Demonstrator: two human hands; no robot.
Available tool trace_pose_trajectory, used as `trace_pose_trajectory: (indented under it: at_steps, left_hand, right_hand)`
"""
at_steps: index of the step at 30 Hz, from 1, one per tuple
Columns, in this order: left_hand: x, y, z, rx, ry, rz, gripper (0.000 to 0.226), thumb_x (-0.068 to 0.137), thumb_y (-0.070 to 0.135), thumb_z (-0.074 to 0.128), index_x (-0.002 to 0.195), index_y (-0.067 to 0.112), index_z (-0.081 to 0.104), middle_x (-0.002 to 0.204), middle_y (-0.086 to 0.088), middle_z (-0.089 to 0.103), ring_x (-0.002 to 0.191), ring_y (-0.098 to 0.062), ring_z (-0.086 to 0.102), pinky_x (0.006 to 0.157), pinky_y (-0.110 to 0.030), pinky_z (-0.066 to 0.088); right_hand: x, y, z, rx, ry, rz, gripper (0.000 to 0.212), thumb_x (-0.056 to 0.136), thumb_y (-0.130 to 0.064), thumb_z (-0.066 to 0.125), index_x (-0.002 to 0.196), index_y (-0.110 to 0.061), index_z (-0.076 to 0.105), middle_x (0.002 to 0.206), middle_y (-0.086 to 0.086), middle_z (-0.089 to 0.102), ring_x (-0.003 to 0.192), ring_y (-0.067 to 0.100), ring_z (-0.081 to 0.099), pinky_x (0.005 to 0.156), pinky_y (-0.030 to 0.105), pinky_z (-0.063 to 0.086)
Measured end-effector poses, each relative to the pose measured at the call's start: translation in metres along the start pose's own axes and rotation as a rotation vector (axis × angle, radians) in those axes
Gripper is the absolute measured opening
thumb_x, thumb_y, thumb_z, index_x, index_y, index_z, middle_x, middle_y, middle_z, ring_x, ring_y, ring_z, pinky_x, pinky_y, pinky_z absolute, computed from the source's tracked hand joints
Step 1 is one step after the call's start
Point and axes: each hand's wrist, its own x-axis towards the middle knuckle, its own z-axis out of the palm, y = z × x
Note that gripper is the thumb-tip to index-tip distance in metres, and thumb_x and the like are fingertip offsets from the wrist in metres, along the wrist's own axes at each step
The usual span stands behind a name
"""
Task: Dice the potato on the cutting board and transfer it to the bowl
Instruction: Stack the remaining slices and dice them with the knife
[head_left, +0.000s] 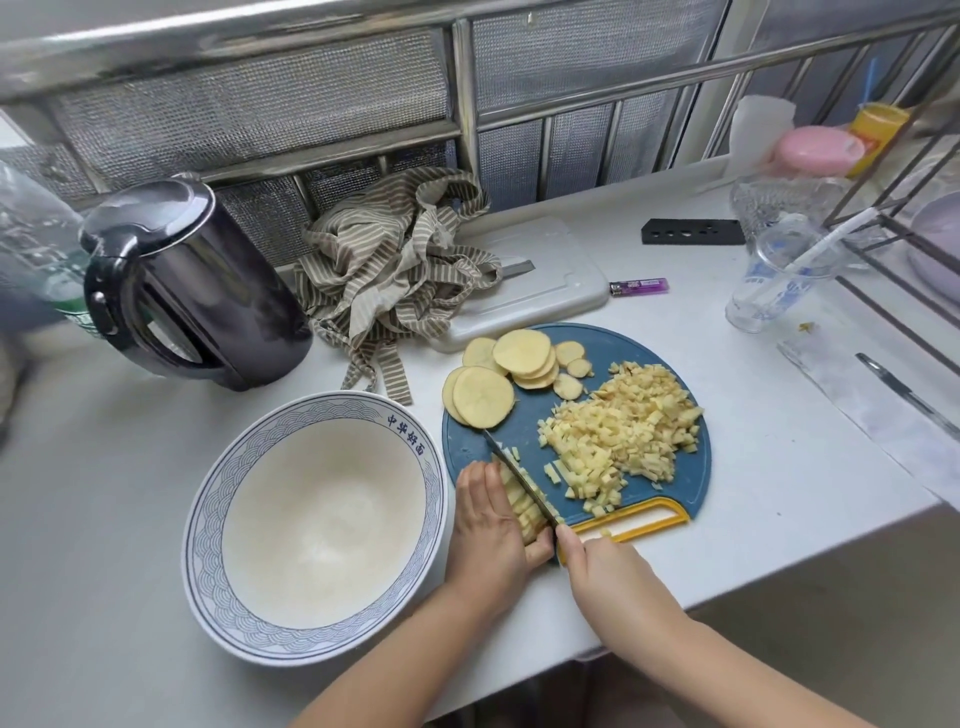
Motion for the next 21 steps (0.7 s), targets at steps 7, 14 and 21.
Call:
trace_pose_trajectory:
  at_steps: [7,14,21]
  left_hand:
    - [0.001,0.001,-0.004,0.003,-0.025,-0.015,0.088,0.070,0.063,0.042,0.127,-0.004,0.038,0.120,-0.015,0.037,0.115,-0.030,0.037,0.102,-0.040,0.027]
    - [0.000,0.001,-0.005,-0.003,0.025,0.001,0.083,0.073,0.060,0.042,0.127,-0.003,0.039,0.119,-0.013,0.040,0.114,-0.028,0.038,0.104,-0.037,0.031]
    - [0.000,0.000,-0.007,-0.089,0.014,-0.011,0.084,0.071,0.062,0.044,0.129,0.001,0.040,0.120,-0.012,0.041,0.114,-0.025,0.038,0.093,-0.042,0.049]
  right_hand:
    - [-0.006,0.012,-0.003,0.155,0.033,-0.016,0.059,0.102,-0.050,0.019,0.075,-0.017,0.060,0.077,0.001,0.059,0.084,0.023,0.058,0.074,0.035,0.044]
    - [-0.008,0.022,-0.011,0.184,0.095,-0.045,0.061,0.102,-0.048,0.019,0.066,-0.014,0.055,0.073,0.004,0.060,0.073,0.018,0.056,0.067,0.034,0.041]
    - [-0.008,0.024,-0.006,0.189,0.080,-0.085,0.057,0.101,-0.049,0.020,0.062,-0.017,0.047,0.069,0.002,0.056,0.071,0.018,0.055,0.065,0.034,0.038]
